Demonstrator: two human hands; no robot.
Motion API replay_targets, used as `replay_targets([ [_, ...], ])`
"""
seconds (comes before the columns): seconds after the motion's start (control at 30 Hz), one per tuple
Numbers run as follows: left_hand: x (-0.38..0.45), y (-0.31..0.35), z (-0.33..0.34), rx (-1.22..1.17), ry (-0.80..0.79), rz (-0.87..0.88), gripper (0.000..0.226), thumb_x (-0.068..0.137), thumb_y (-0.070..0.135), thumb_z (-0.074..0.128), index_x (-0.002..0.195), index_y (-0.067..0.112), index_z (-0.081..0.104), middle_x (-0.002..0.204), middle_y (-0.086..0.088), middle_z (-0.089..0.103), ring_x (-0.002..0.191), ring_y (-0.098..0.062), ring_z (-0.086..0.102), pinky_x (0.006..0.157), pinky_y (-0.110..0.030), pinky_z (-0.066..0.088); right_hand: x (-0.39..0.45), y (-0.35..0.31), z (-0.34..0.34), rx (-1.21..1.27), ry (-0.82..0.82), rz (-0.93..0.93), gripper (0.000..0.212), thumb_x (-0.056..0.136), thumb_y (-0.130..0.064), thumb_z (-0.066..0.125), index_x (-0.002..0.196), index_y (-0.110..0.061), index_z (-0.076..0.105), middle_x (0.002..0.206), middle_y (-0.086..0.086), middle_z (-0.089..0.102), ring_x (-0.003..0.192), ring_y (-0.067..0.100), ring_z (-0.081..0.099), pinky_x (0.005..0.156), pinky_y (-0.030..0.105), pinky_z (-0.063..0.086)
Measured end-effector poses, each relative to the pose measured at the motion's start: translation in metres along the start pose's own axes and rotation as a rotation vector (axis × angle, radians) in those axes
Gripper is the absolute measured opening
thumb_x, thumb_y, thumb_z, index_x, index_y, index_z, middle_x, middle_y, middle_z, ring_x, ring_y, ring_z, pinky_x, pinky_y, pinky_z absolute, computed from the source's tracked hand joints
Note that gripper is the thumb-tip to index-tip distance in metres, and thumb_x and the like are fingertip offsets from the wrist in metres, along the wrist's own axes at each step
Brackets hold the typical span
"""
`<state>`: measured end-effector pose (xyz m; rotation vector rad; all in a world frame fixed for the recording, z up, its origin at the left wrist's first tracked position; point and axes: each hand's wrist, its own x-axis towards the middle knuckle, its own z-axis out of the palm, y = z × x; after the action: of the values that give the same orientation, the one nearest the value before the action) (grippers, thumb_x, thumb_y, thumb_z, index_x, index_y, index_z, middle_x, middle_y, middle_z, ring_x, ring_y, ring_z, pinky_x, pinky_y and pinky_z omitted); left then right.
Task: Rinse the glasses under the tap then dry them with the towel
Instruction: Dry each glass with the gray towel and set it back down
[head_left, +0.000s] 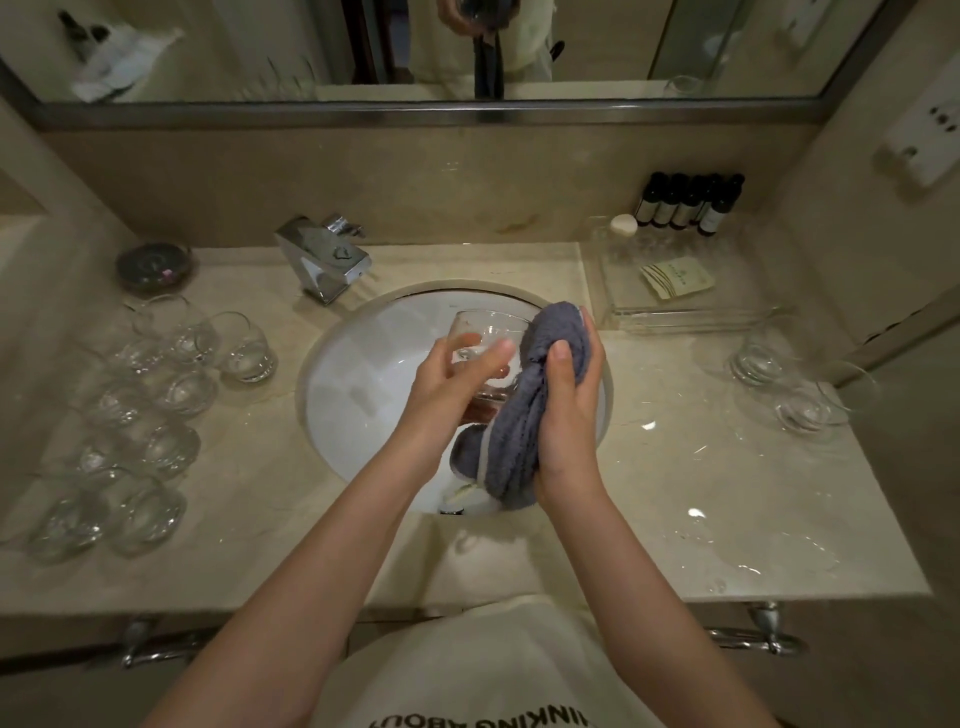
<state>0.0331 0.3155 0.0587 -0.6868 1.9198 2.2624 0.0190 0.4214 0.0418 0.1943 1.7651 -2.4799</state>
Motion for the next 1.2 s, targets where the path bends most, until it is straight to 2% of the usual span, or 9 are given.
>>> replay_targets([
  [0.13, -0.003, 0.003, -0.012, -0.133, -0.238, -0.04, 0.064, 0.06, 0.049, 0.073, 0.116, 0.019, 0.065, 0.098, -0.006, 0.072, 0.084, -0.021, 0.07, 0.07, -0.03, 0.056, 0.001, 0.004, -0.003, 0.22, -0.006, 0.157, 0.045, 0.101, -0.038, 0.045, 0.142, -0.019, 0.043, 0.131, 0.015, 0.06, 0.119, 0.029, 0.06, 0.103, 0.049, 0.047],
  [0.27, -0.001, 0.003, -0.028, -0.134, -0.301, -0.085, 0.067, 0.058, 0.046, 0.075, 0.122, 0.031, 0.061, 0.098, -0.001, 0.067, 0.077, -0.025, 0.069, 0.065, -0.034, 0.059, -0.002, -0.004, -0.014, 0.139, 0.007, 0.12, 0.041, 0.096, -0.027, 0.052, 0.134, -0.013, 0.045, 0.11, 0.0, 0.066, 0.094, 0.01, 0.068, 0.087, 0.029, 0.055],
  [0.43, 0.001, 0.001, -0.048, -0.174, -0.288, -0.07, 0.062, 0.053, 0.033, 0.08, 0.111, 0.023, 0.059, 0.103, -0.002, 0.071, 0.08, -0.022, 0.068, 0.071, -0.035, 0.055, 0.002, -0.019, -0.026, 0.09, -0.151, 0.03, 0.029, 0.08, -0.026, 0.07, 0.105, -0.015, 0.06, 0.087, -0.004, 0.07, 0.076, 0.009, 0.066, 0.064, 0.019, 0.052],
  [0.53, 0.002, 0.004, -0.059, -0.102, -0.309, -0.059, 0.054, 0.058, 0.023, 0.08, 0.11, 0.025, 0.065, 0.093, 0.004, 0.068, 0.074, -0.016, 0.068, 0.067, -0.028, 0.051, 0.0, -0.028, -0.027, -0.177, -0.301, -0.093, 0.021, 0.077, -0.023, 0.065, 0.098, -0.019, 0.064, 0.084, -0.015, 0.071, 0.079, 0.001, 0.065, 0.072, 0.014, 0.049],
  [0.7, 0.002, 0.002, -0.069, -0.095, -0.181, -0.034, 0.049, 0.067, 0.025, 0.072, 0.114, 0.023, 0.061, 0.098, 0.0, 0.068, 0.068, -0.016, 0.068, 0.058, -0.028, 0.055, -0.007, -0.024, -0.018, -0.382, -0.472, -0.125, 0.016, 0.083, -0.028, 0.062, 0.099, -0.028, 0.065, 0.09, -0.021, 0.07, 0.086, -0.001, 0.064, 0.077, 0.013, 0.046],
  [0.83, -0.003, -0.001, -0.068, -0.135, -0.091, -0.027, 0.037, 0.067, 0.036, 0.073, 0.097, 0.024, 0.057, 0.08, 0.007, 0.067, 0.058, -0.011, 0.064, 0.047, -0.022, 0.048, -0.006, -0.02, -0.005, -0.432, -0.469, -0.1, 0.017, 0.087, -0.037, 0.055, 0.1, -0.032, 0.065, 0.09, -0.021, 0.069, 0.087, -0.001, 0.063, 0.079, 0.014, 0.045],
  [0.9, -0.005, 0.001, -0.067, -0.084, -0.081, 0.002, 0.041, 0.068, 0.05, 0.079, 0.09, 0.025, 0.055, 0.074, 0.012, 0.066, 0.057, -0.009, 0.06, 0.048, -0.021, 0.045, -0.005, -0.018, -0.001, -0.49, -0.501, -0.082, 0.019, 0.089, -0.043, 0.052, 0.099, -0.034, 0.065, 0.091, -0.019, 0.07, 0.09, 0.0, 0.063, 0.082, 0.017, 0.046],
  [0.97, -0.006, 0.006, -0.066, -0.035, -0.055, 0.008, 0.043, 0.067, 0.065, 0.065, 0.084, 0.027, 0.057, 0.07, 0.013, 0.063, 0.058, -0.008, 0.057, 0.051, -0.023, 0.042, -0.008, -0.015, 0.003, -0.563, -0.544, -0.069, 0.022, 0.09, -0.053, 0.051, 0.097, -0.036, 0.062, 0.091, -0.019, 0.068, 0.09, -0.001, 0.062, 0.082, 0.017, 0.045],
  [1.2, -0.003, 0.004, -0.066, -0.04, 0.001, -0.023, 0.024, 0.09, 0.043, 0.061, 0.075, 0.027, 0.053, 0.061, 0.013, 0.056, 0.052, -0.007, 0.053, 0.05, -0.022, 0.037, -0.026, -0.007, 0.014, -0.515, -0.443, -0.133, 0.016, 0.09, -0.04, 0.053, 0.095, -0.03, 0.042, 0.084, -0.012, 0.056, 0.069, -0.008, 0.056, 0.068, 0.012, 0.042],
])
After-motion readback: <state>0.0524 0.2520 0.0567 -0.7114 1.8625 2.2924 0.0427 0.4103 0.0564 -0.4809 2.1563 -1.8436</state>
